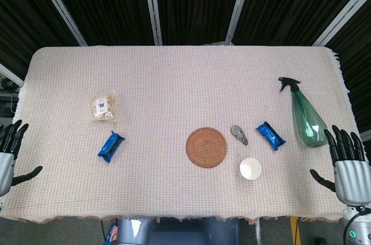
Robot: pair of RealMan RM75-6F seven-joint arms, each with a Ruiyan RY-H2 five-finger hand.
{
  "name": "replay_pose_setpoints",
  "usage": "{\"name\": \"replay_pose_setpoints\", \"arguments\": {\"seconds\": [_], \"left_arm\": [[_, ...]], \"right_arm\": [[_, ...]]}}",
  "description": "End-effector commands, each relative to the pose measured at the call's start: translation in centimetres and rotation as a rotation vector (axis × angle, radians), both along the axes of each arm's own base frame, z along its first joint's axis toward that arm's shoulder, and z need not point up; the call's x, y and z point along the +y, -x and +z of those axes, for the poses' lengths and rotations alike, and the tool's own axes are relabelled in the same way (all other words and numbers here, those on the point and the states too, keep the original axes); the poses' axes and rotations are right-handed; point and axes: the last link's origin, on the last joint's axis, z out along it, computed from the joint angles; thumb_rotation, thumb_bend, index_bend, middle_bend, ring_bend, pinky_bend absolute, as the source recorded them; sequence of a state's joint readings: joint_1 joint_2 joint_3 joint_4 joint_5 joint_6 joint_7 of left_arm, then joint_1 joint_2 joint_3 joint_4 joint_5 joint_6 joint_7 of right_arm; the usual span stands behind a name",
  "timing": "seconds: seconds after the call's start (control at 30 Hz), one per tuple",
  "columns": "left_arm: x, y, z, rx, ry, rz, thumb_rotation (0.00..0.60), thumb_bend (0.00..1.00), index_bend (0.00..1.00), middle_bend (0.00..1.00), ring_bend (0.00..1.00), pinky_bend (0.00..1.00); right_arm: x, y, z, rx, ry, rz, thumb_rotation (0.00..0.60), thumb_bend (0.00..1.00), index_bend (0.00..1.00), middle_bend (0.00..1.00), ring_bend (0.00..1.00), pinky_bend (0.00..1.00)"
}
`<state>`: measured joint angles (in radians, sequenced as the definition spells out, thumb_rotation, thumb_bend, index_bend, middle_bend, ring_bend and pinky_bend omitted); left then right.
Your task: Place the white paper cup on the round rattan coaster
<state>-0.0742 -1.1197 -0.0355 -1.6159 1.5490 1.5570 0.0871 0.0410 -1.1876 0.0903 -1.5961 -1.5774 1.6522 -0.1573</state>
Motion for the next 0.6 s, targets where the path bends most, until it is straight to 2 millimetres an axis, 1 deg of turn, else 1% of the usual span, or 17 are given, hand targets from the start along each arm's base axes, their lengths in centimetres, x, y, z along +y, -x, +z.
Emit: {"name": "replay_pose_setpoints", "arguments": {"seconds": [0.03, 0.23, 0.27, 0.33, 0.4, 0.43, 0.47, 0.5, 0.57, 0.6], "left_arm": [[0.0, 0.0, 0.1, 0.014, 0.009, 0.024, 0.6, 0.0, 0.0, 0.0, 0.0, 0.0], [-0.1, 0.0, 0.0, 0.012, 0.009, 0.029, 0.6, 0.0, 0.0, 0.0, 0.0, 0.0], [-0.1, 0.0, 0.0, 0.011, 0.01, 0.032, 0.6, 0.0, 0.0, 0.0, 0.0, 0.0], [-0.3, 0.0, 0.0, 0.032, 0.015, 0.035, 0.6, 0.0, 0.0, 0.0, 0.0, 0.0], [-0.2, -0.1, -0.1, 0.043, 0.016, 0.036, 0.6, 0.0, 0.0, 0.0, 0.0, 0.0], [-0.2, -0.1, -0.2, 0.046, 0.02, 0.04, 0.6, 0.0, 0.0, 0.0, 0.0, 0.0], [-0.1, -0.1, -0.3, 0.048, 0.023, 0.044, 0.6, 0.0, 0.0, 0.0, 0.0, 0.0], [-0.1, -0.2, -0.3, 0.051, 0.025, 0.047, 0.6, 0.0, 0.0, 0.0, 0.0, 0.0], [0.1, -0.4, -0.3, 0.063, 0.011, 0.043, 0.6, 0.0, 0.0, 0.0, 0.0, 0.0], [0.1, -0.5, -0.3, 0.072, 0.003, 0.041, 0.6, 0.0, 0.0, 0.0, 0.0, 0.0]], "right_arm": [[0.1, 0.1, 0.0, 0.01, -0.014, -0.027, 0.6, 0.0, 0.0, 0.0, 0.0, 0.0], [0.1, 0.1, -0.4, 0.0, -0.046, -0.033, 0.6, 0.0, 0.0, 0.0, 0.0, 0.0], [0.2, 0.1, -0.8, -0.026, -0.078, -0.038, 0.6, 0.0, 0.0, 0.0, 0.0, 0.0], [0.2, -0.2, -1.8, -0.119, -0.202, -0.045, 0.6, 0.0, 0.0, 0.0, 0.0, 0.0], [-0.2, -0.6, -2.4, -0.156, -0.287, -0.037, 0.6, 0.0, 0.0, 0.0, 0.0, 0.04], [-0.4, -0.8, -2.7, -0.165, -0.338, -0.03, 0.6, 0.0, 0.0, 0.0, 0.02, 0.09], [-0.7, -1.1, -3.0, -0.168, -0.385, -0.021, 0.6, 0.0, 0.0, 0.02, 0.05, 0.15], [-1.1, -1.5, -3.3, -0.167, -0.426, -0.005, 0.6, 0.0, 0.0, 0.04, 0.07, 0.18], [-2.0, -2.6, -3.9, -0.154, -0.489, 0.033, 0.6, 0.0, 0.0, 0.11, 0.13, 0.22], [-2.3, -3.1, -4.2, -0.139, -0.515, 0.049, 0.6, 0.0, 0.0, 0.12, 0.15, 0.23]]}}
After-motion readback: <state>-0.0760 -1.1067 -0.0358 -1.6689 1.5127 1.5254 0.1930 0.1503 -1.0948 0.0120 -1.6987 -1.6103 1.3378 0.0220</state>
